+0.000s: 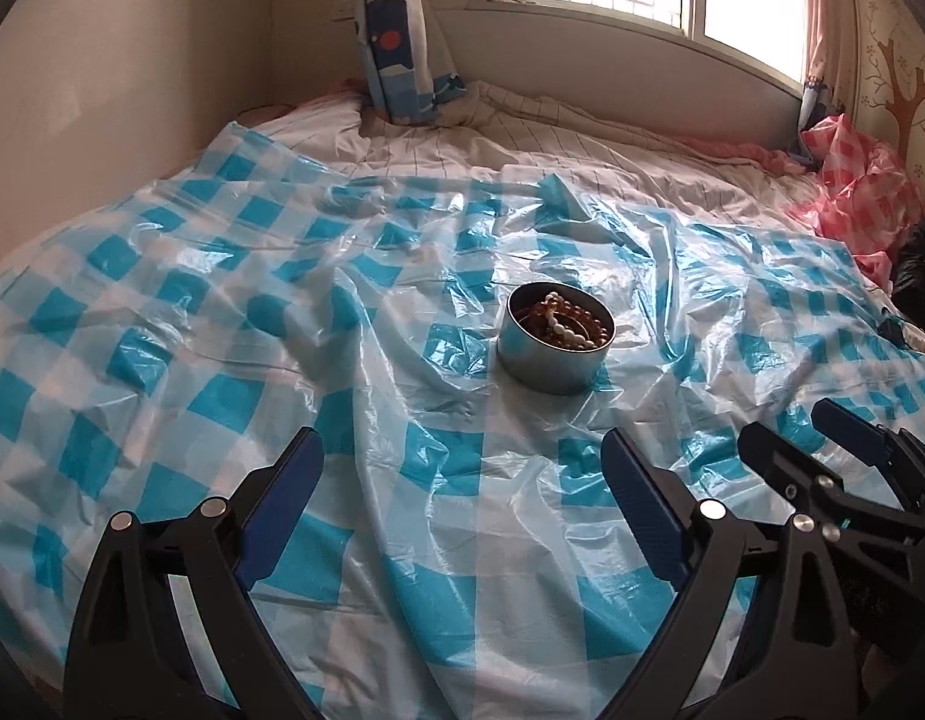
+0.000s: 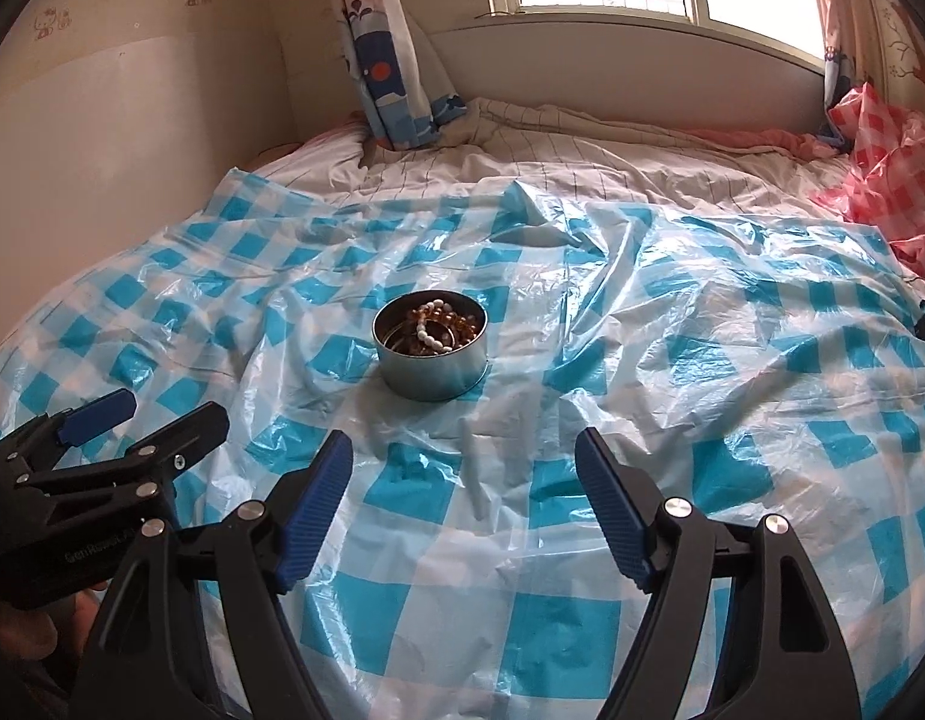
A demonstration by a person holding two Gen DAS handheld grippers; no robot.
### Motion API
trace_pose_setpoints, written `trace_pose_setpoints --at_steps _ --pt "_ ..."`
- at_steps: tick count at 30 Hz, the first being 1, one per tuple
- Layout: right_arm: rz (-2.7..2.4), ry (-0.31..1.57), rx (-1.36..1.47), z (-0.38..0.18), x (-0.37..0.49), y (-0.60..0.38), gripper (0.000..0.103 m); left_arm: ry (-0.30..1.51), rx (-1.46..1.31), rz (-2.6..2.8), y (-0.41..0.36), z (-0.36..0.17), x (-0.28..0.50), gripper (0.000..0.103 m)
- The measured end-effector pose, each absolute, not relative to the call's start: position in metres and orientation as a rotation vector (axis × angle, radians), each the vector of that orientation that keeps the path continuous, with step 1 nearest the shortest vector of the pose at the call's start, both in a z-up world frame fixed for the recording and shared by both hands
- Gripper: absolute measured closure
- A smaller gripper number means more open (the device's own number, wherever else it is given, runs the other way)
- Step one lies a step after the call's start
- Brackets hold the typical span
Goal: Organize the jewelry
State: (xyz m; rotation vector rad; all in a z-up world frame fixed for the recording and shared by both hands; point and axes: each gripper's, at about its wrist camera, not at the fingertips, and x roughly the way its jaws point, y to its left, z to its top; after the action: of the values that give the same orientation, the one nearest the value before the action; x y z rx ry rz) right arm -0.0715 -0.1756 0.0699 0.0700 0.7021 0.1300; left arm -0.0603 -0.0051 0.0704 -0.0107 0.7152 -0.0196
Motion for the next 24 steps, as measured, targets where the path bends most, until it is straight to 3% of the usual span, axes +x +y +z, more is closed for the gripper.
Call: trace_pose_setpoints --at_steps 24 --pt "0.136 0.702 0.089 0.073 -0.081 -0.183 0.024 0.738 -0.03 -0.02 -0.002 0.068 -0.064 0.013"
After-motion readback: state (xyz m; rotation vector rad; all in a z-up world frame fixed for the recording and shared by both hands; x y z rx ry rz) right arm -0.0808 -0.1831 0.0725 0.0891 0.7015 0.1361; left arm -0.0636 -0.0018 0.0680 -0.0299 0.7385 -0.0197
